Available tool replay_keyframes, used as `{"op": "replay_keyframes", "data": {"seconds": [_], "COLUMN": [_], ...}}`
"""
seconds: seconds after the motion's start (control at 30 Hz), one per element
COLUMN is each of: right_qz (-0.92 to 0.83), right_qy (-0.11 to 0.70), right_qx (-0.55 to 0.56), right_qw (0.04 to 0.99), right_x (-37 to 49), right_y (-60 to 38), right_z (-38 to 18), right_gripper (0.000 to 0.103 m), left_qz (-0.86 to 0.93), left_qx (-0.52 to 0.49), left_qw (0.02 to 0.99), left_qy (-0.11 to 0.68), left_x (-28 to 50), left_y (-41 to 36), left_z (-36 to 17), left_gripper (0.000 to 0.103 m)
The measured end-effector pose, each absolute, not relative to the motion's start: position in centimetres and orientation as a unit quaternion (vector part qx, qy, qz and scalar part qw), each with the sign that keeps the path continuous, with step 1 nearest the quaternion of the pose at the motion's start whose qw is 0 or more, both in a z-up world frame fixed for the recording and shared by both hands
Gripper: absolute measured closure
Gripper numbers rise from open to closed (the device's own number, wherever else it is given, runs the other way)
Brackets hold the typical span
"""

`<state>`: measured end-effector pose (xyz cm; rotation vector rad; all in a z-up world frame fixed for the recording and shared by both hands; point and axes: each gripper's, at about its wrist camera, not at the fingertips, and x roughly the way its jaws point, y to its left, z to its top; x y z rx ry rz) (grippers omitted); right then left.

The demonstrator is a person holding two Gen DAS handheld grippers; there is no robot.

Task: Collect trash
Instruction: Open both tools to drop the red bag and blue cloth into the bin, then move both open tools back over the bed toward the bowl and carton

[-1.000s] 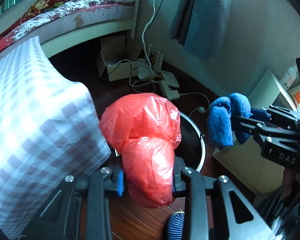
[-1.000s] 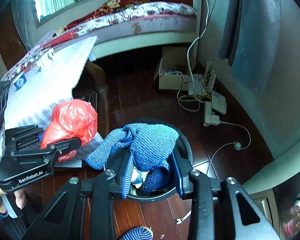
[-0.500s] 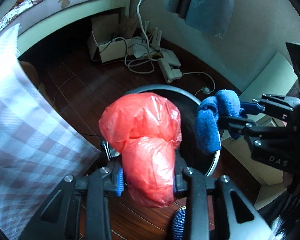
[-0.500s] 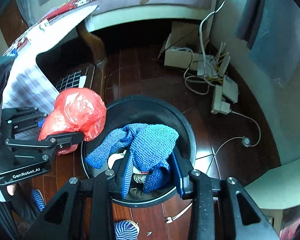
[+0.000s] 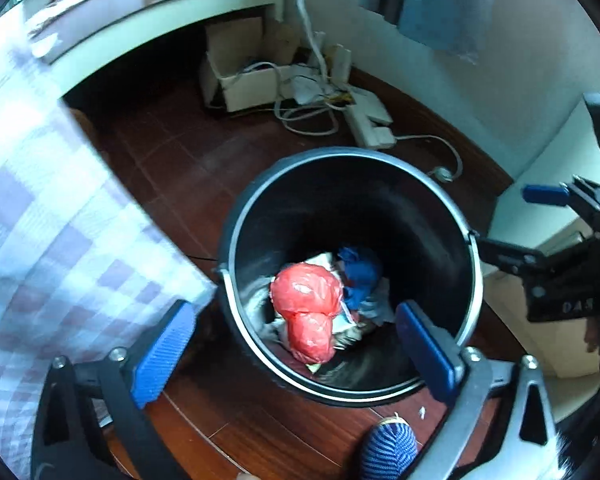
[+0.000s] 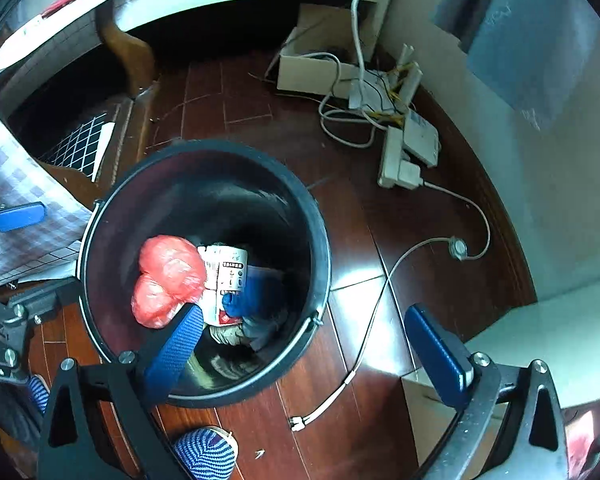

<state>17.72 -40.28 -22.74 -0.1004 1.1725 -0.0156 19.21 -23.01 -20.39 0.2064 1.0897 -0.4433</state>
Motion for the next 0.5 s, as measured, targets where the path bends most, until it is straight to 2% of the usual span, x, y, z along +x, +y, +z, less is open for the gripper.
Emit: {"op": "replay_keyframes", "data": {"seconds": [0.17, 0.5], "right_qz": [0.0, 0.008], "right_qy": [0.551, 0.516], "right_qx": [-0.058, -0.059], "right_qw": [0.832, 0.855], "right_x": [17.6, 16.3], "right_y": [-39.7, -37.4], "right_z": [-22.8, -19.5], "right_gripper": [0.001, 0.001], "left_qz": [-0.192, -0.178], "left_qx": [0.09, 0.078], "left_qw": [0.835, 0.845], "left_qy": [0.507, 0.498], "left_x": [19.0, 17.6], "left_y": [-22.1, -20.5], "left_z": [-20.0, -18.1], "left_gripper": [0.001, 0.001]}}
